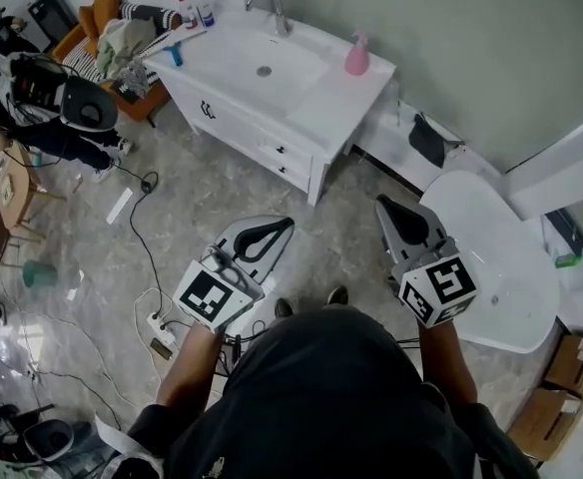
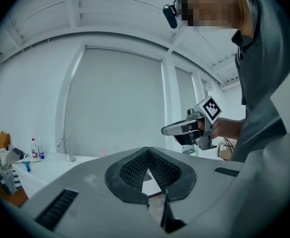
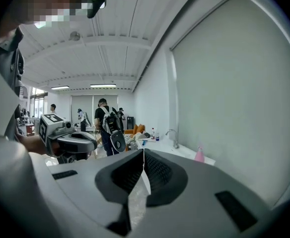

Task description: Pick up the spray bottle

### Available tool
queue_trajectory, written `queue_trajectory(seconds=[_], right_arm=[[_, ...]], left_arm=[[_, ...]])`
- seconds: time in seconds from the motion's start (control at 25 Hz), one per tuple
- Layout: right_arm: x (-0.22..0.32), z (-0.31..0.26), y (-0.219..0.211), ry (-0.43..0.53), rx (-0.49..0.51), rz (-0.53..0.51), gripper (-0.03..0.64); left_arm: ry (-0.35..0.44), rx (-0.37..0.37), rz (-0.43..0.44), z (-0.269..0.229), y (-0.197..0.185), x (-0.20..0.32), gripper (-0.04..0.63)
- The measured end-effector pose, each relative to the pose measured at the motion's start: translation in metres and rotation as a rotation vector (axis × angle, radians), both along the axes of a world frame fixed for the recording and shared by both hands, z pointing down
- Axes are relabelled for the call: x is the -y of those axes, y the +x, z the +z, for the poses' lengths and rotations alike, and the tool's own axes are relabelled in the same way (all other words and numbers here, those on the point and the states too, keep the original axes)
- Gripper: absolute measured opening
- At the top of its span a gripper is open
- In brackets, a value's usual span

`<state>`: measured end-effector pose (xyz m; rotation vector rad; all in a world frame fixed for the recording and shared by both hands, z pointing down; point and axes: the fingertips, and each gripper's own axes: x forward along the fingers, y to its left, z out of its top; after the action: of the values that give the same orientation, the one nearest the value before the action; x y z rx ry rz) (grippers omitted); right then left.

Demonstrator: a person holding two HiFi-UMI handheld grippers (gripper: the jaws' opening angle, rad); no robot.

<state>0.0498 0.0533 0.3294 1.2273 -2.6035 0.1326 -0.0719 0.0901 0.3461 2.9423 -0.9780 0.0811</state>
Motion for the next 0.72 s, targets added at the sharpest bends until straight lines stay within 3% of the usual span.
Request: queue_trajectory(seconds=[0.72], right_arm=[[0.052,0.019,0.085,-0.031,0.026,-0.042,0.011]], left_arm=[[-0.022,0.042,-0.012,0.011,0.094,0.038,0.004]])
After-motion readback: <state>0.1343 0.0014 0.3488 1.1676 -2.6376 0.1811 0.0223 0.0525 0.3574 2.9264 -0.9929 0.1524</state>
